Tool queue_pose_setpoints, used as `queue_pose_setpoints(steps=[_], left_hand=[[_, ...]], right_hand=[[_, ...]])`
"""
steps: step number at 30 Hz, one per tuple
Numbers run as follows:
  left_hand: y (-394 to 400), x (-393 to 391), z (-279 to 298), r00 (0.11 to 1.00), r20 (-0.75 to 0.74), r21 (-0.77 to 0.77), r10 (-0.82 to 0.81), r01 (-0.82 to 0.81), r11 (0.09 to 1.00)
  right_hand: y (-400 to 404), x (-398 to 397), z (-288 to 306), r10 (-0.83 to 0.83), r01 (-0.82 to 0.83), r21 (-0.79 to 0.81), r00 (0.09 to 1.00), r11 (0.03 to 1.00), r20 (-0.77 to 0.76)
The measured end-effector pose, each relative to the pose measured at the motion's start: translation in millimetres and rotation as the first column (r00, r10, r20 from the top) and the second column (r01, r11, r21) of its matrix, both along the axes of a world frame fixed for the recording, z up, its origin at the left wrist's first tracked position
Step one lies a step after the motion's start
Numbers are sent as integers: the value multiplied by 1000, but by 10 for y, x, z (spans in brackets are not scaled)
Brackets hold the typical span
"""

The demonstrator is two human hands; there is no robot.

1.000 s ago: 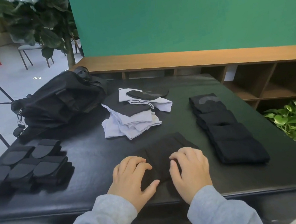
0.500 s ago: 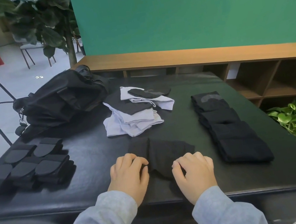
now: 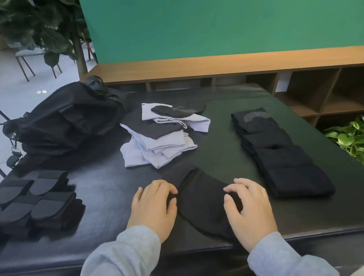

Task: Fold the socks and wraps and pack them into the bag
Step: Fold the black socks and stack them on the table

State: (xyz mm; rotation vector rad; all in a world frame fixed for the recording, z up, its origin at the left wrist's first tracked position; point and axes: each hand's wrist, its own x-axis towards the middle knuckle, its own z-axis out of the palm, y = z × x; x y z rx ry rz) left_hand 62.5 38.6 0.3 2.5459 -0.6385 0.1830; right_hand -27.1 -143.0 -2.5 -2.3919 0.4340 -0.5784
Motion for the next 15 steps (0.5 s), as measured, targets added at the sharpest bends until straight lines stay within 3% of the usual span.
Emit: queue_pose_setpoints(steps=[2, 8, 15], left_hand=[[-10, 66, -12, 1000, -19, -11, -6, 6, 1000], [-36, 204, -64, 996, -50, -155, 73, -80, 985], [-15, 114, -10, 995, -61, -216, 85, -96, 972]], right_hand=[[7, -19, 39, 76, -75, 50, 997, 996, -25], [16, -171, 46, 279, -289, 133, 956, 948, 95], [-33, -136, 24, 307, -309, 164, 951, 937, 41]])
